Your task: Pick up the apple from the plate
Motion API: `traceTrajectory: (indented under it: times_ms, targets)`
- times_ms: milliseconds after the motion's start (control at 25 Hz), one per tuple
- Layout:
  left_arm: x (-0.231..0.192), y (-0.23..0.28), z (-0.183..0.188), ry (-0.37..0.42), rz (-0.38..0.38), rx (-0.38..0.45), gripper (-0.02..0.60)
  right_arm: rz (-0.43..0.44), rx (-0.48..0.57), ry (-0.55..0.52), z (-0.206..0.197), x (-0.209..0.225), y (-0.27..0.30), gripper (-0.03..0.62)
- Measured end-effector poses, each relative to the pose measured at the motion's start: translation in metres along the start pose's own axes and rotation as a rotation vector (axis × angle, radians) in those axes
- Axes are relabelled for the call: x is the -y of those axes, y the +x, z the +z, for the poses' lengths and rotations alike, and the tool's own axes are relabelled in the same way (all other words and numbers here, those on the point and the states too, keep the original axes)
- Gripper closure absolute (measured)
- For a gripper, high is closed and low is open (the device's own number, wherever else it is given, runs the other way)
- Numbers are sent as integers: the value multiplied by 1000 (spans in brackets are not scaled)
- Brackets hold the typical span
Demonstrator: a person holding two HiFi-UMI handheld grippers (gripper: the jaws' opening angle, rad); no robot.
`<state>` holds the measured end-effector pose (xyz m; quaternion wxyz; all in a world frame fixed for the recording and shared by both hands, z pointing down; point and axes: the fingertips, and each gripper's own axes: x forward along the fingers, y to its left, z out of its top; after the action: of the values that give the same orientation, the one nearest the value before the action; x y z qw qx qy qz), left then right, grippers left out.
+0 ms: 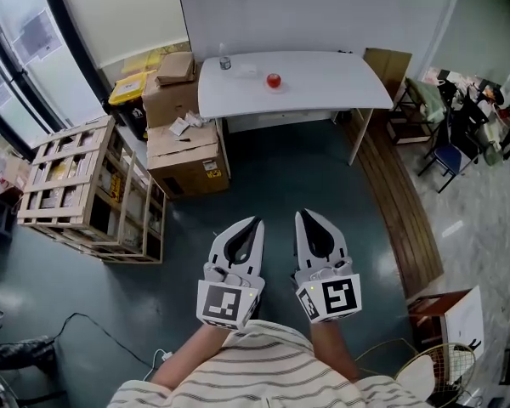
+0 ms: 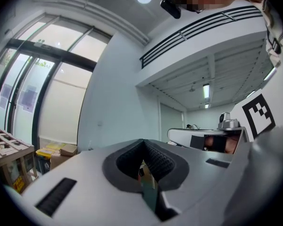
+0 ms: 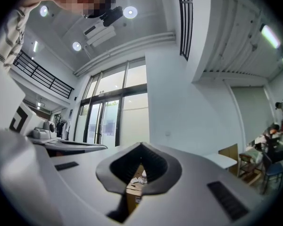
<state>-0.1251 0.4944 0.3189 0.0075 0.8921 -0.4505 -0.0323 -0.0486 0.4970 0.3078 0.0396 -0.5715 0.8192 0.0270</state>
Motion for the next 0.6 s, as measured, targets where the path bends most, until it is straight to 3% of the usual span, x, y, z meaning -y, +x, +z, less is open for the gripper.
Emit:
traceTrajectory:
  times_ms: [240,600]
  targets:
    - [-53,90,-10,-63,4,9,577,2,-30,-25,-4,38,83,582]
    - [-122,233,-16,-35,-49,1,577,-39,-28,-24,-10,115,214,582]
